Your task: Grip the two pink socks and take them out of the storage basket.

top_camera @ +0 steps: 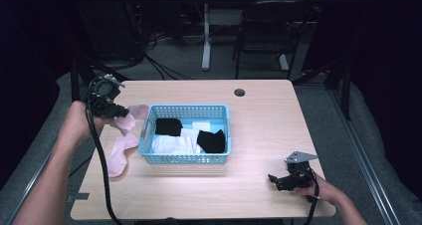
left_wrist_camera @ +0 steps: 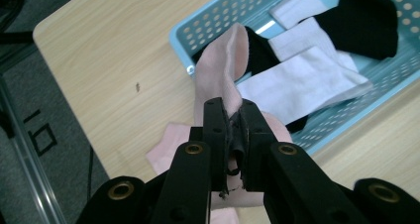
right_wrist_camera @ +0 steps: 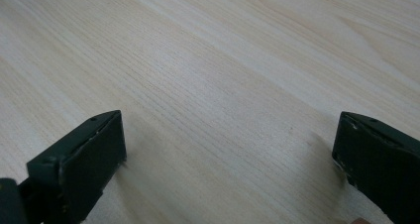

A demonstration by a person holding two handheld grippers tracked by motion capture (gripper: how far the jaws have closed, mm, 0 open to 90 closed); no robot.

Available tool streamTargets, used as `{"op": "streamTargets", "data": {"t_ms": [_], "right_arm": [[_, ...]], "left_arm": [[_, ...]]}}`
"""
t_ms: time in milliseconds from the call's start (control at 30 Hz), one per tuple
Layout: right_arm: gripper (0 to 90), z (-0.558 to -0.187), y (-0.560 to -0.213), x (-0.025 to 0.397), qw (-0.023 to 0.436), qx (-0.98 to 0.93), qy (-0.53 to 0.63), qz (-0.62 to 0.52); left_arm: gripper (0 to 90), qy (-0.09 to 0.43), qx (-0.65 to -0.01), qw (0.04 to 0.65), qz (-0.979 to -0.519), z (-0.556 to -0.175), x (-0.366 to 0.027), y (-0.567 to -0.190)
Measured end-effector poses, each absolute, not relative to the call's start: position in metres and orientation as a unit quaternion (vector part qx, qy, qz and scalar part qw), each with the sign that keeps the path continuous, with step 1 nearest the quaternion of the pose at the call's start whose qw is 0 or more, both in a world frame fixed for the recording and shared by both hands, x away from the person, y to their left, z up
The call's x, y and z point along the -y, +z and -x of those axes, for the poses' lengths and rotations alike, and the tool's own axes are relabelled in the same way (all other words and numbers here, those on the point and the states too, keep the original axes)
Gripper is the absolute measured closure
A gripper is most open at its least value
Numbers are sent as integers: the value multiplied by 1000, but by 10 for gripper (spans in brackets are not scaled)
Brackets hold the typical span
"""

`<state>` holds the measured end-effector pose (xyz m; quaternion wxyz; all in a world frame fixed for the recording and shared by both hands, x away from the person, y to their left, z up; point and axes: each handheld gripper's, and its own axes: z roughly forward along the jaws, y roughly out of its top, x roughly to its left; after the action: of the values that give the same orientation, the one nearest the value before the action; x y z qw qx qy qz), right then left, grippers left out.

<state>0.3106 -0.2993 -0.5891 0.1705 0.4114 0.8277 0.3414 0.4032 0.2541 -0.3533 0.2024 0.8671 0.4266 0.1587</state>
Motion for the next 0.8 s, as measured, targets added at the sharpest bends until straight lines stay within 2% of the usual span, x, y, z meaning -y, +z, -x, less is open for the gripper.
{"op": "streamTargets", "data": {"t_ms": [400, 800], "right_arm": [[0, -310, -589, 299, 170, -828, 340, -411], [0, -310, -589, 299, 171, -828, 340, -411]], "left_arm": [[842, 145, -486, 188, -841, -406, -305, -378], [840, 127, -510, 173, -833, -417, -318, -415]]}}
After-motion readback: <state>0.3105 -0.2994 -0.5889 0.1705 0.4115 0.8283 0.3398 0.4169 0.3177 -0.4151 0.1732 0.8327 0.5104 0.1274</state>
